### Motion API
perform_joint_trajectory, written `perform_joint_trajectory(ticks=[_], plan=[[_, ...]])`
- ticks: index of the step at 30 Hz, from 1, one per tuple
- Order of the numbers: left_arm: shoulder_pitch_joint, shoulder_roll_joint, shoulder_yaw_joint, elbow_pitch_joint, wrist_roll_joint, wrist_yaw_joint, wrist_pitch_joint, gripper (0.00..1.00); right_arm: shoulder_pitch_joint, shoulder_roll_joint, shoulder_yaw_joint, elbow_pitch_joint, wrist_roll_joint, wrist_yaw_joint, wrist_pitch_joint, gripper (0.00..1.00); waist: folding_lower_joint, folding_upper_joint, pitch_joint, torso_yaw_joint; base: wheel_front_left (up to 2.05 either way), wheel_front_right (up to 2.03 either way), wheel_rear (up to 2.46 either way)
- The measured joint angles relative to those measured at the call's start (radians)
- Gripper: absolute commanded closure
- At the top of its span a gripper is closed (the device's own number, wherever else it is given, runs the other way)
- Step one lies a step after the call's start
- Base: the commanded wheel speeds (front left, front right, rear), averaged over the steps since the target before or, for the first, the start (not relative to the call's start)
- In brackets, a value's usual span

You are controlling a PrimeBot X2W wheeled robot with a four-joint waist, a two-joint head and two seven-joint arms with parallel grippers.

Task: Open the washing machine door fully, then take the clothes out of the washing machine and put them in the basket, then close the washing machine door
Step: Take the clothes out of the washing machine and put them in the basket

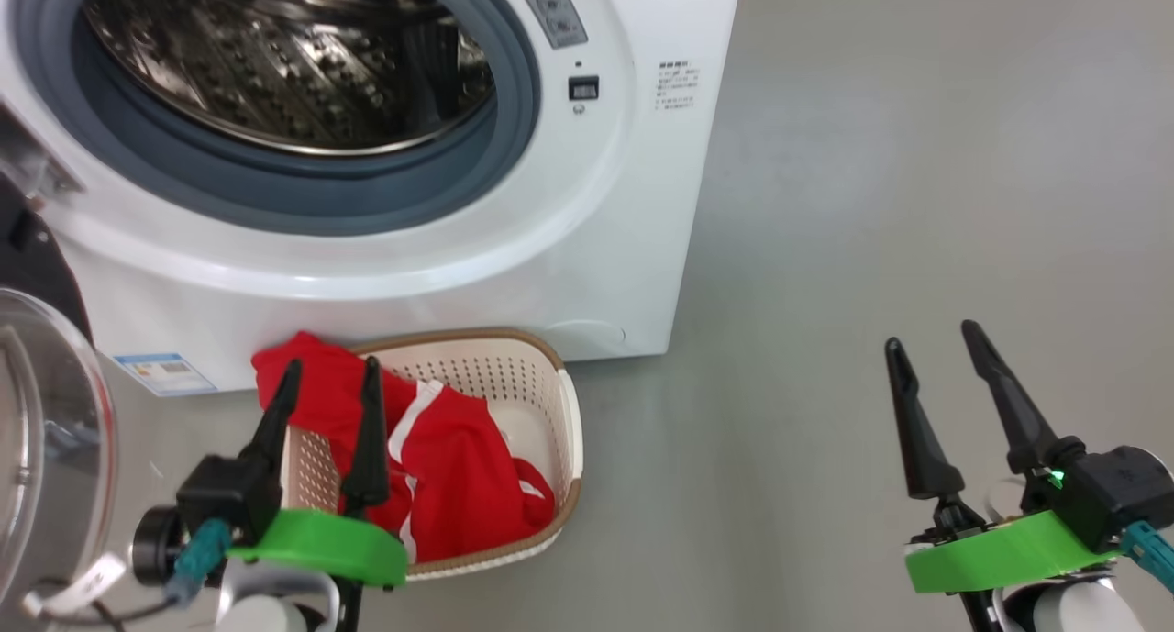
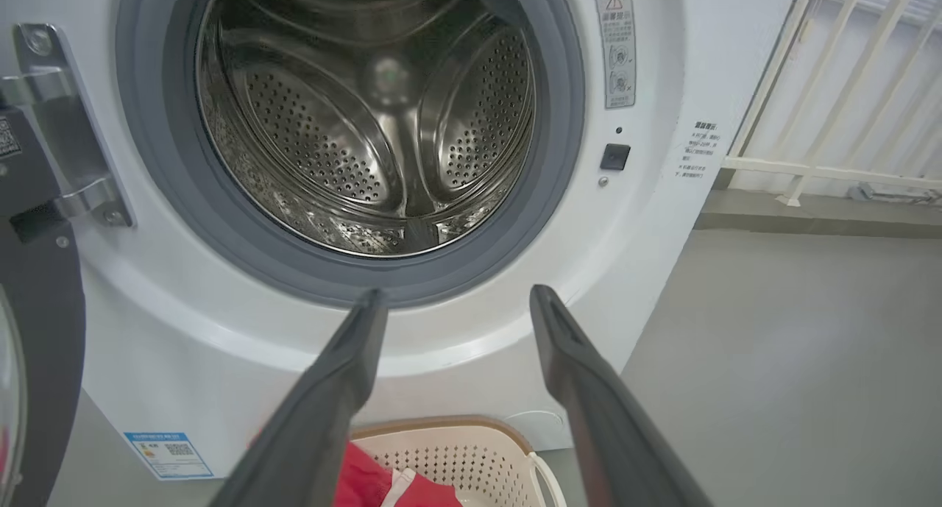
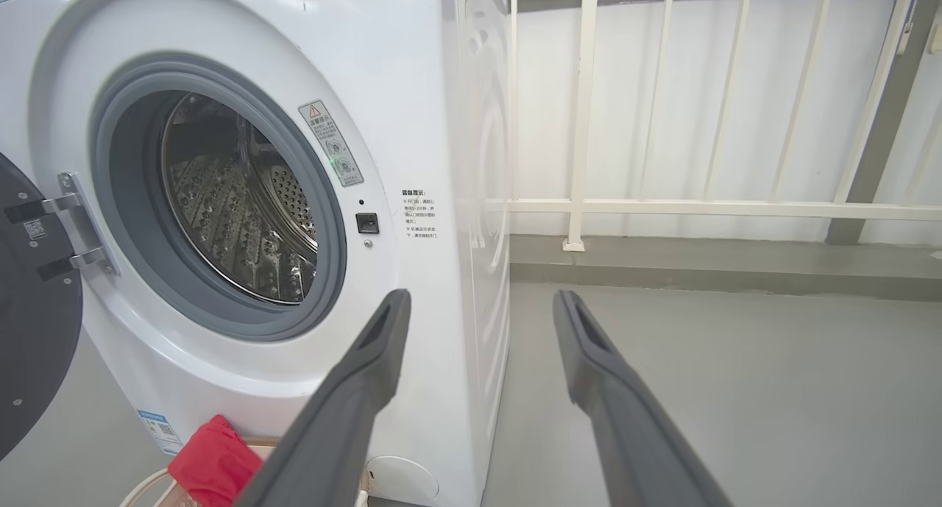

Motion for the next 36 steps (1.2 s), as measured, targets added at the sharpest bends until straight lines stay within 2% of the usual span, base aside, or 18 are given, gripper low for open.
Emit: perform_joint_trajectory(ticks=[4,8,19,36], plan=[[0.072,-0.001,0.021,-0.095,0.035,0.007,-0.004,0.00,0.029,0.001,-0.016,0.000,0.000,0.000,0.000,0.00,0.0000,0.0000,-0.030,0.002,0.00,0.00,0.00],[0.135,0.007,0.022,-0.133,0.078,0.006,-0.004,0.00,0.059,0.003,-0.021,0.001,-0.008,0.000,0.000,0.00,0.0000,0.0000,-0.059,0.002,0.00,0.00,0.00],[0.223,0.018,0.059,-0.239,0.088,0.006,-0.004,0.00,0.103,0.007,-0.056,-0.023,-0.046,0.000,0.000,0.00,0.0000,0.0000,-0.113,0.000,0.00,0.00,0.00],[0.315,0.012,0.093,-0.271,0.095,-0.003,-0.004,0.00,0.183,0.010,-0.082,-0.052,-0.043,0.000,0.000,0.00,0.0000,0.0000,-0.149,-0.007,0.00,0.00,0.00]])
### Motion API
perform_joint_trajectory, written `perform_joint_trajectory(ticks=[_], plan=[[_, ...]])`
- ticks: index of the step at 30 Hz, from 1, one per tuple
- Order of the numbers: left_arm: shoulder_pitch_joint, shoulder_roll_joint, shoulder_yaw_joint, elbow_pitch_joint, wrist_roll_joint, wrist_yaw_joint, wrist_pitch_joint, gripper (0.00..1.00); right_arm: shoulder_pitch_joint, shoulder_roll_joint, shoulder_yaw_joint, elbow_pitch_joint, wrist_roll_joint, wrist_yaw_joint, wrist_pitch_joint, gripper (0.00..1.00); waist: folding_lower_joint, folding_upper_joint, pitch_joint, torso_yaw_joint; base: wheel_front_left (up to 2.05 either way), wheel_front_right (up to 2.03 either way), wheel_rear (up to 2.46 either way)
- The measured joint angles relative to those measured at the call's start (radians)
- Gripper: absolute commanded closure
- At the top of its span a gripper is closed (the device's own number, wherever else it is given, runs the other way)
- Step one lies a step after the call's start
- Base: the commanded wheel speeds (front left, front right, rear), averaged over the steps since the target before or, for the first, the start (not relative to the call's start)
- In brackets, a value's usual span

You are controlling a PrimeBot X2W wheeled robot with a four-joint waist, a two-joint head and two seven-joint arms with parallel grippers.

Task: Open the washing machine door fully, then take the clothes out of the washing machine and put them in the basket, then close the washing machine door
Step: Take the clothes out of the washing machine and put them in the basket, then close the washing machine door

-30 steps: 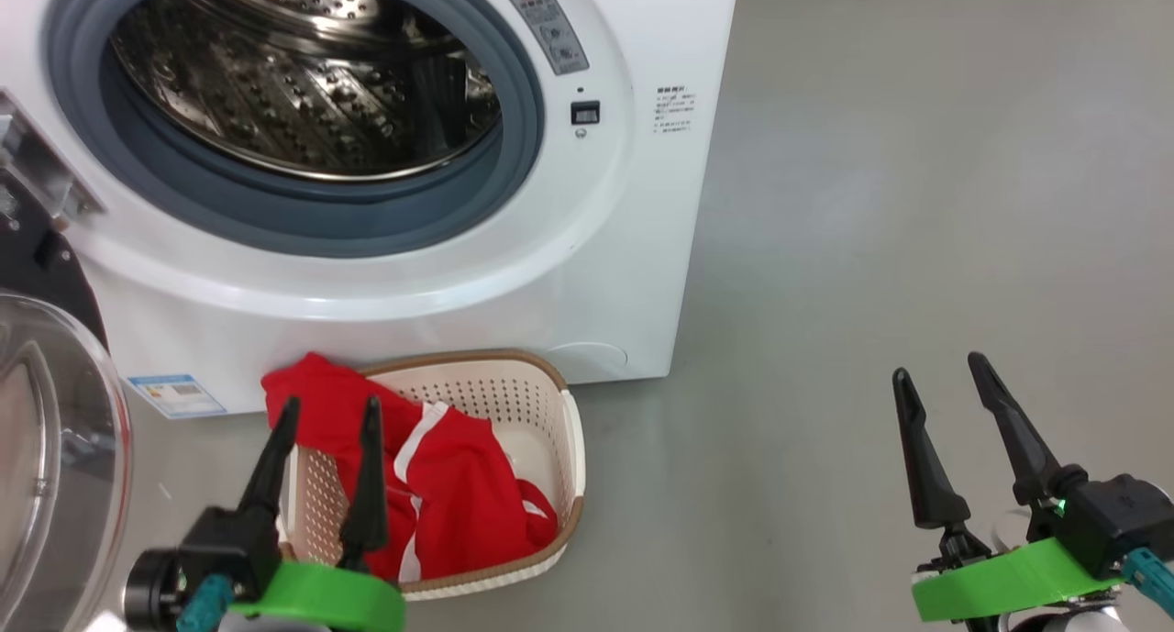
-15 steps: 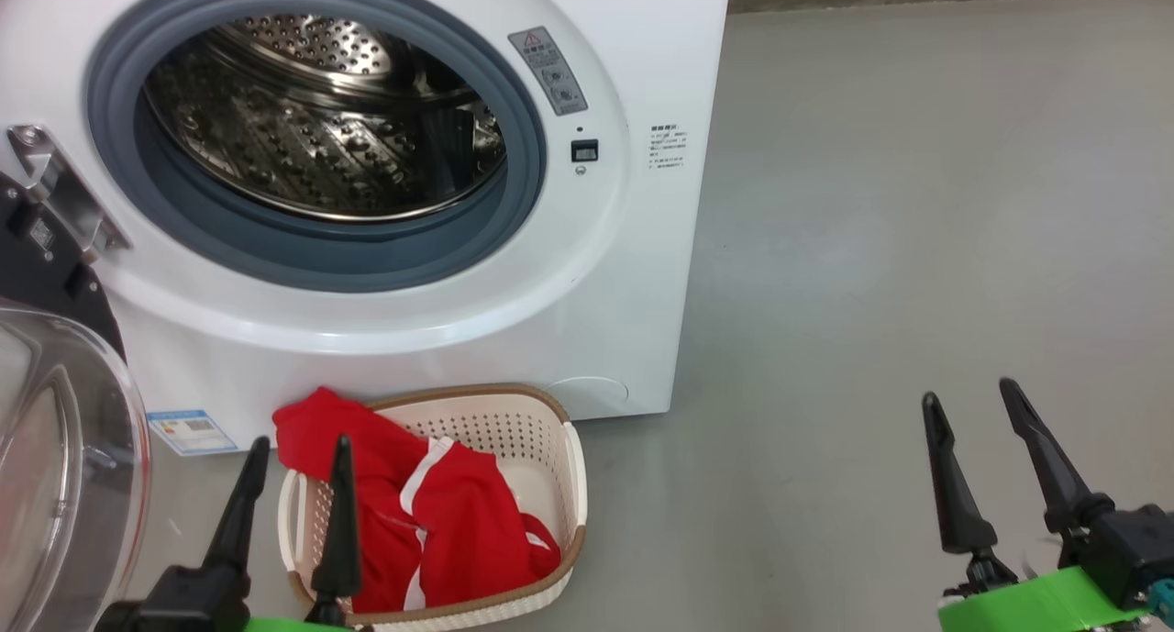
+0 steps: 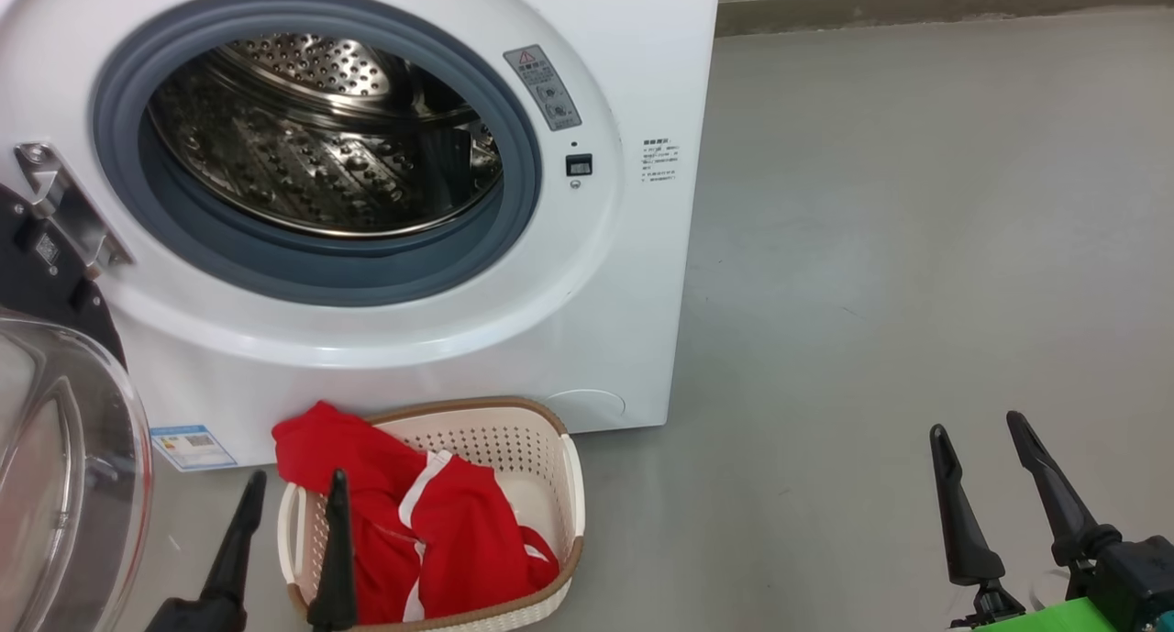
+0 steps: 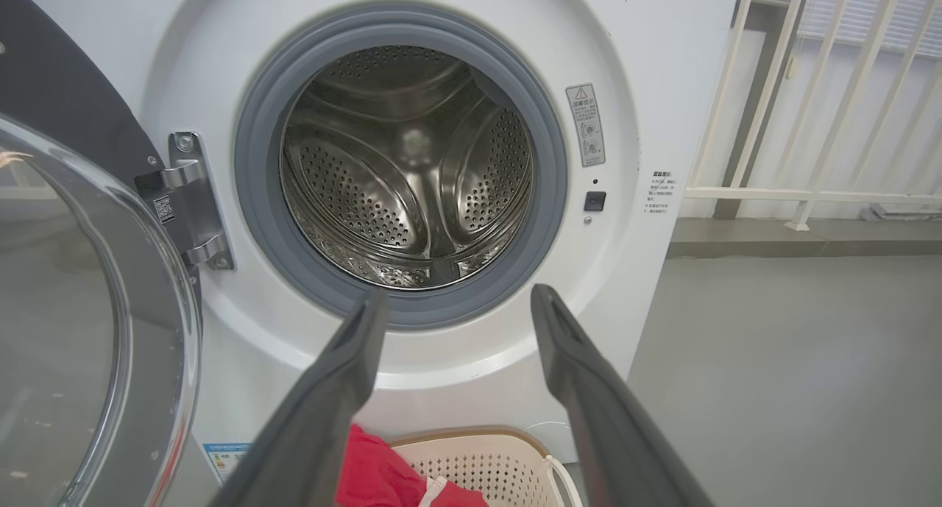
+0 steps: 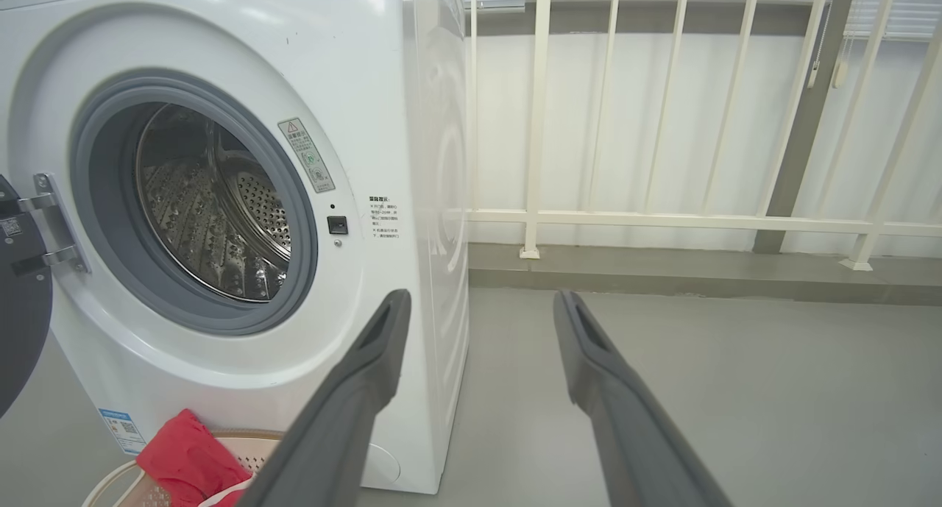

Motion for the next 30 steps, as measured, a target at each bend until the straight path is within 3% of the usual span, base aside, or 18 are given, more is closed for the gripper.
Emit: perform_joint_trajectory(ticks=[13,30], plan=[[0.005,-0.010,0.001,0.010,0.032,0.000,0.000,0.00,0.000,0.000,0.003,-0.007,0.000,0.000,0.000,0.00,0.0000,0.0000,0.005,0.008,-0.16,0.13,0.04],[0.004,-0.010,0.007,0.006,0.036,-0.011,0.000,0.00,0.000,0.000,0.008,-0.007,0.008,0.000,0.000,0.00,0.0000,0.0000,0.012,0.022,-1.21,1.12,0.09]])
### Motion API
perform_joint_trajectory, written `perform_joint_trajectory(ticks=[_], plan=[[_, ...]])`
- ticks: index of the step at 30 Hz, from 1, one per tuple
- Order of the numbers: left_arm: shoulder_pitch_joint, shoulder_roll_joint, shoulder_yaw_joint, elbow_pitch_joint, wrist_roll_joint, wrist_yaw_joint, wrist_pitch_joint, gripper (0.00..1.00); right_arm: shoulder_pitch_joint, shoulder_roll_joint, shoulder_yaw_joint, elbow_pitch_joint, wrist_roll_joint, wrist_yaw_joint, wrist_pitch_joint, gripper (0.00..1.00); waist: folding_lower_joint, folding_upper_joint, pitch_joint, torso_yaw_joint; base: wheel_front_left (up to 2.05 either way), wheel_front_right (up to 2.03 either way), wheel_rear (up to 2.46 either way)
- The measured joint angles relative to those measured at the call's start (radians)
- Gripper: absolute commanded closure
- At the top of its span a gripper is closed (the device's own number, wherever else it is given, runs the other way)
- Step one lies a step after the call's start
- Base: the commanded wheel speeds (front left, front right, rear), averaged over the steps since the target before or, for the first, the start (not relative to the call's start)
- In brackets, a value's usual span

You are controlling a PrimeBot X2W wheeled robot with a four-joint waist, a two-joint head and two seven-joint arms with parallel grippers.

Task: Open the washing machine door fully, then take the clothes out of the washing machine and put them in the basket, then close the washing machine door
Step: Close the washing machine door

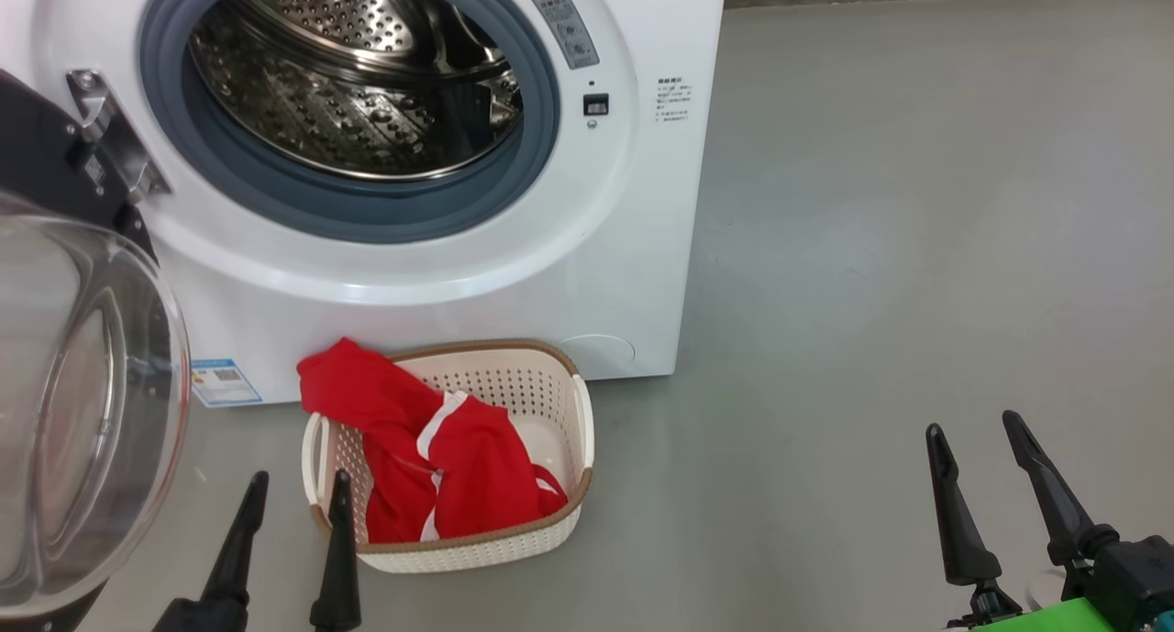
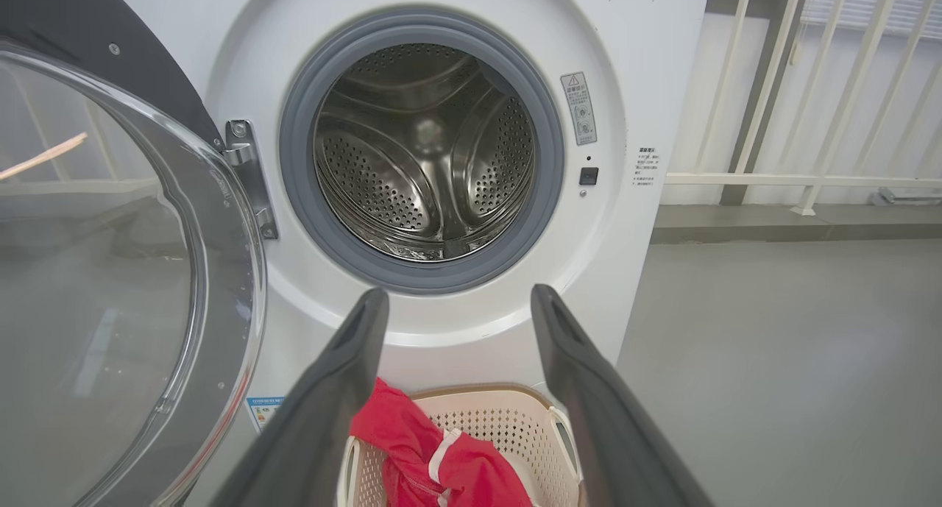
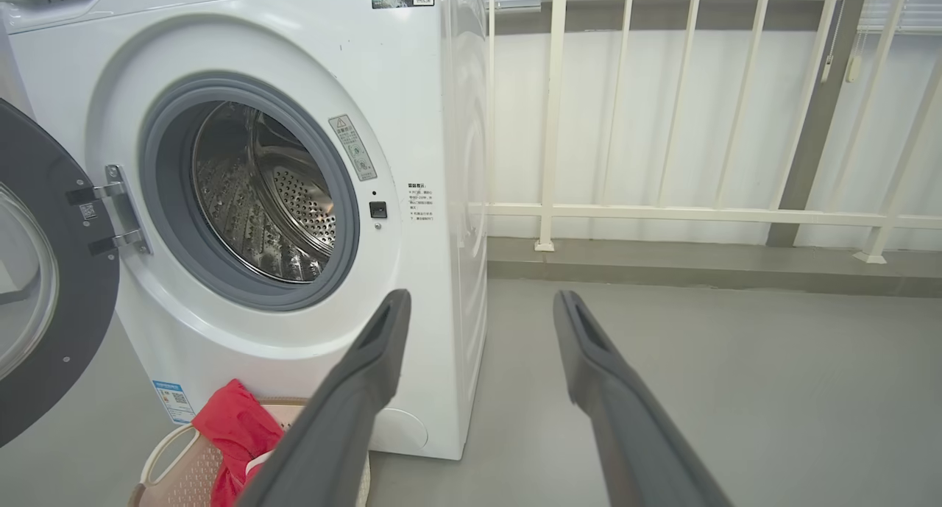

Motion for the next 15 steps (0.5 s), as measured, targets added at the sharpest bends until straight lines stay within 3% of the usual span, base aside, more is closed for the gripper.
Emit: perform_joint_trajectory(ticks=[15], plan=[[0.000,0.000,-0.011,0.016,0.020,0.003,0.000,0.00,0.000,0.000,0.005,0.001,0.000,0.000,0.000,0.00,0.0000,0.0000,-0.010,0.006,-0.05,0.05,0.00]])
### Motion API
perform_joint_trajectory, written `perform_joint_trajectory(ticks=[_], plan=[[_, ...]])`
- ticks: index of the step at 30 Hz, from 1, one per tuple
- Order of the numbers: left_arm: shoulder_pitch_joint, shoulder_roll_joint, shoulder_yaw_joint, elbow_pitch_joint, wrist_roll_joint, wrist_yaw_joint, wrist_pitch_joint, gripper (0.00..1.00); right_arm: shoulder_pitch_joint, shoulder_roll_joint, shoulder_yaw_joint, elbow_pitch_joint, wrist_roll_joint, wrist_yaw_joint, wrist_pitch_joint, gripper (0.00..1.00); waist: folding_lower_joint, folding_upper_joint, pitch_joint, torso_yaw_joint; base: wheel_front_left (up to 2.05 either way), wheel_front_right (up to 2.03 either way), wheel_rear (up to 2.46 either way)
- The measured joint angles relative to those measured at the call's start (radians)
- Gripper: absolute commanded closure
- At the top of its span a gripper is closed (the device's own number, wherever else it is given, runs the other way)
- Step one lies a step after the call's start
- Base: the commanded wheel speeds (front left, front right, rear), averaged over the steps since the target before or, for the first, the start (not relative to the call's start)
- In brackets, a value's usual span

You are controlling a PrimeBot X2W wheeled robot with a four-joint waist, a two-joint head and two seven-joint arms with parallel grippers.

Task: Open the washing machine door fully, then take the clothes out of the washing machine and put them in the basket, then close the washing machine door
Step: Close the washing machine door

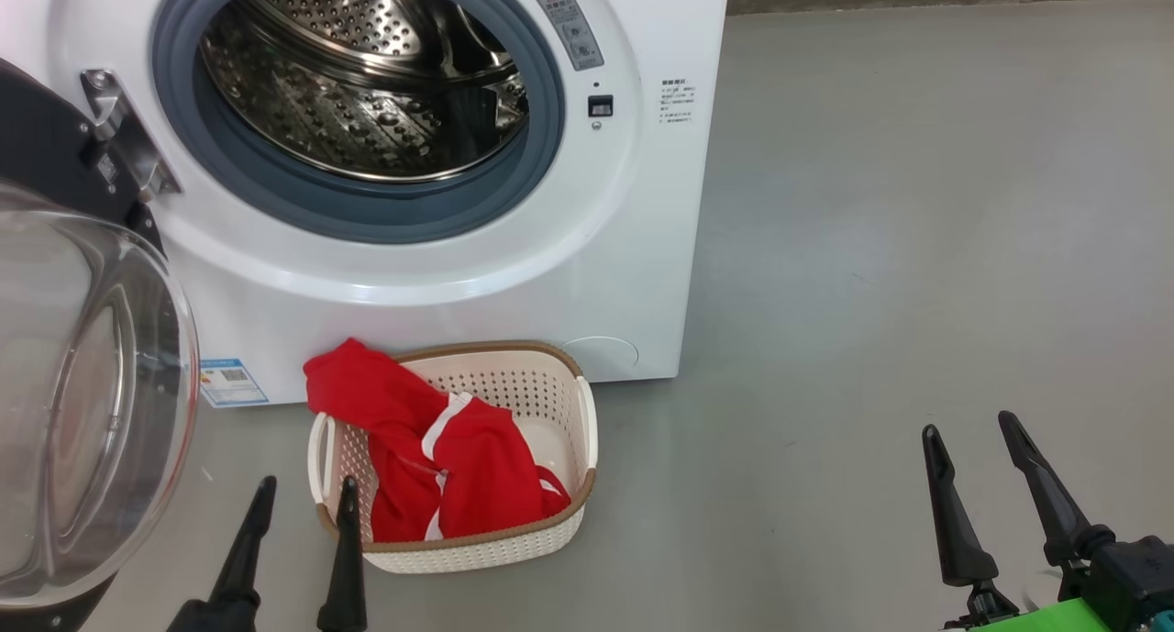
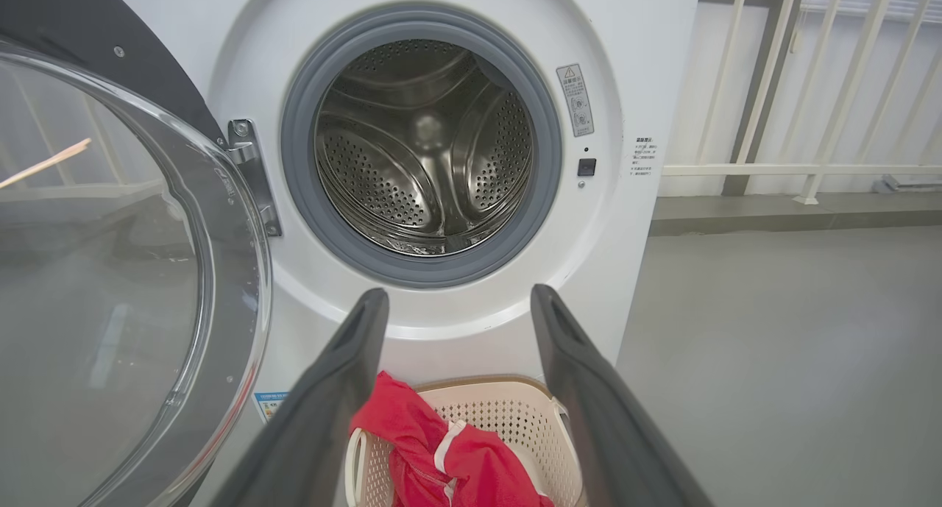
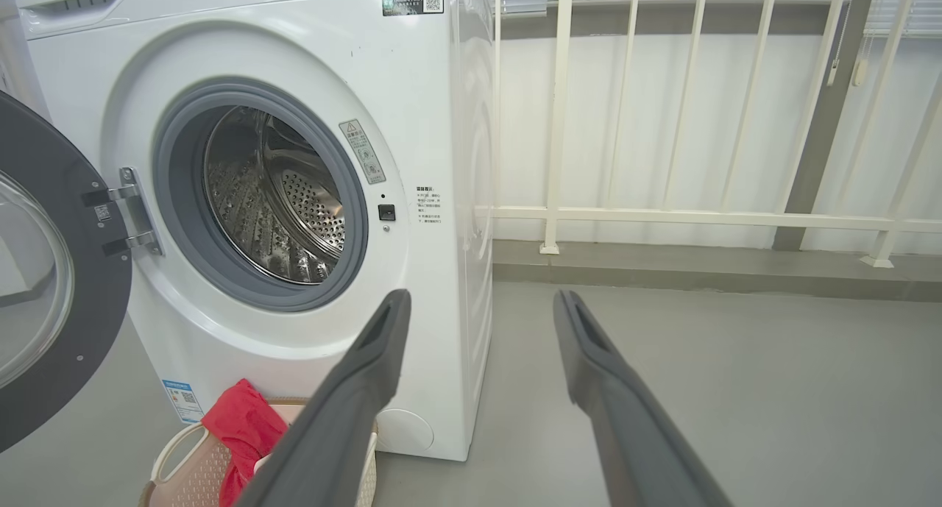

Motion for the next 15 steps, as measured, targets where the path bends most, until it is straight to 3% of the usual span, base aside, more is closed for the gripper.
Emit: perform_joint_trajectory(ticks=[15], plan=[[0.000,-0.006,0.002,-0.033,0.014,0.035,0.000,0.00,-0.004,0.000,0.023,0.001,-0.007,0.000,0.000,0.00,0.0000,0.0000,0.005,0.056,0.00,0.00,0.00]])
